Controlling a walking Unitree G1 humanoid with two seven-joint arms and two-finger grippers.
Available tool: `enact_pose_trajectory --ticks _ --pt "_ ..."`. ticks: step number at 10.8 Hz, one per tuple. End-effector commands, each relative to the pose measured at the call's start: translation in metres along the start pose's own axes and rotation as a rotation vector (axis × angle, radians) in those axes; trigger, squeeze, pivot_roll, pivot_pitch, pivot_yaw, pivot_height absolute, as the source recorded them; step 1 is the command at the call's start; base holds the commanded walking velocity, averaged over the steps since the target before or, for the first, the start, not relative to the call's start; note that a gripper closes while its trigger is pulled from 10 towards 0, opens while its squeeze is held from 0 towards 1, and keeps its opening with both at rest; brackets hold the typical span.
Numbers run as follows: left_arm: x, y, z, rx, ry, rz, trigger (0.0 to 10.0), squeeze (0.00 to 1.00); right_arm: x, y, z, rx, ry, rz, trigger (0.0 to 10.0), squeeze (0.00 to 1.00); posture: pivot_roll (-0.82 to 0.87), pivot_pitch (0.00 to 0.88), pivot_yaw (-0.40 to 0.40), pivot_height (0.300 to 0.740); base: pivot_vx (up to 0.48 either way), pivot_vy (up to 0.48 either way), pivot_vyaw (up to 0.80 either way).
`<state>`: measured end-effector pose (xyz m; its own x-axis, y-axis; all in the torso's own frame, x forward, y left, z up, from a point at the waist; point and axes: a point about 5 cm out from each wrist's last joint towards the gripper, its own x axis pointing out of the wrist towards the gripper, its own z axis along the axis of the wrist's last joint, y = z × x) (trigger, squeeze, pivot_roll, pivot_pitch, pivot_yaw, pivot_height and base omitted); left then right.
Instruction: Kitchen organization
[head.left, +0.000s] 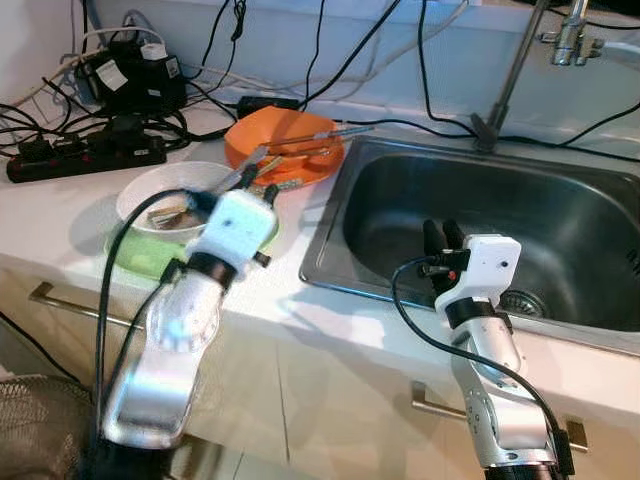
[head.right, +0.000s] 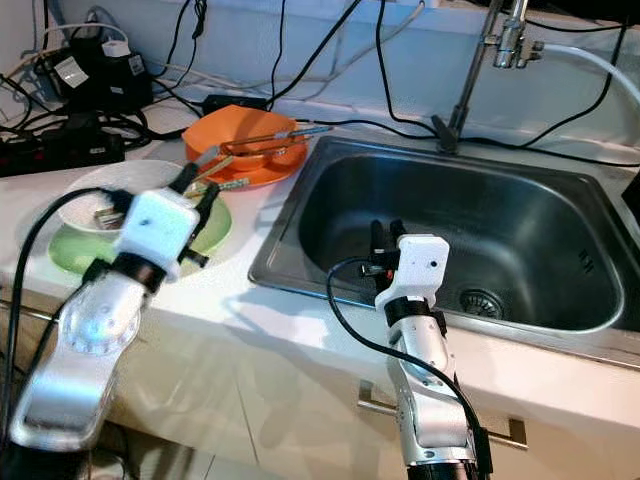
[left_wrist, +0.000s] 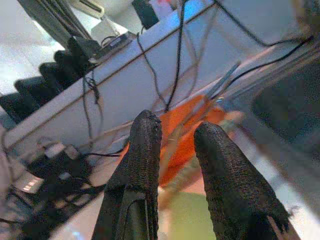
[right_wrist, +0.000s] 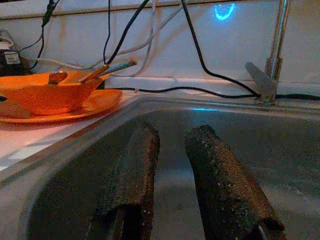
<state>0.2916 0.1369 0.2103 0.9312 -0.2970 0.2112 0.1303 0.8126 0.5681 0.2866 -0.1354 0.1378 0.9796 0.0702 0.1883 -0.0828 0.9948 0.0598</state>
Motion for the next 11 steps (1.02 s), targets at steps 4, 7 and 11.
enact_pose_trajectory --ticks 4,7,11 --pt "0.018 -0.004 -0.009 0.144 0.069 -0.092 10.0 0.0 0.005 0.002 0.004 0.007 -0.026 0.004 10.0 0.0 0.18 0.0 0.014 0.717 0.0 0.0 0.0" --pt "0.022 -0.005 -0.011 0.158 0.092 -0.119 10.0 0.0 0.006 -0.001 0.005 0.006 -0.029 -0.01 10.0 0.0 0.18 0.007 0.012 0.717 0.0 0.0 0.0" --pt "0.037 -0.019 -0.01 0.222 0.092 -0.149 10.0 0.0 0.007 0.0 0.005 0.006 -0.032 -0.008 10.0 0.0 0.17 0.008 0.013 0.717 0.0 0.0 0.0"
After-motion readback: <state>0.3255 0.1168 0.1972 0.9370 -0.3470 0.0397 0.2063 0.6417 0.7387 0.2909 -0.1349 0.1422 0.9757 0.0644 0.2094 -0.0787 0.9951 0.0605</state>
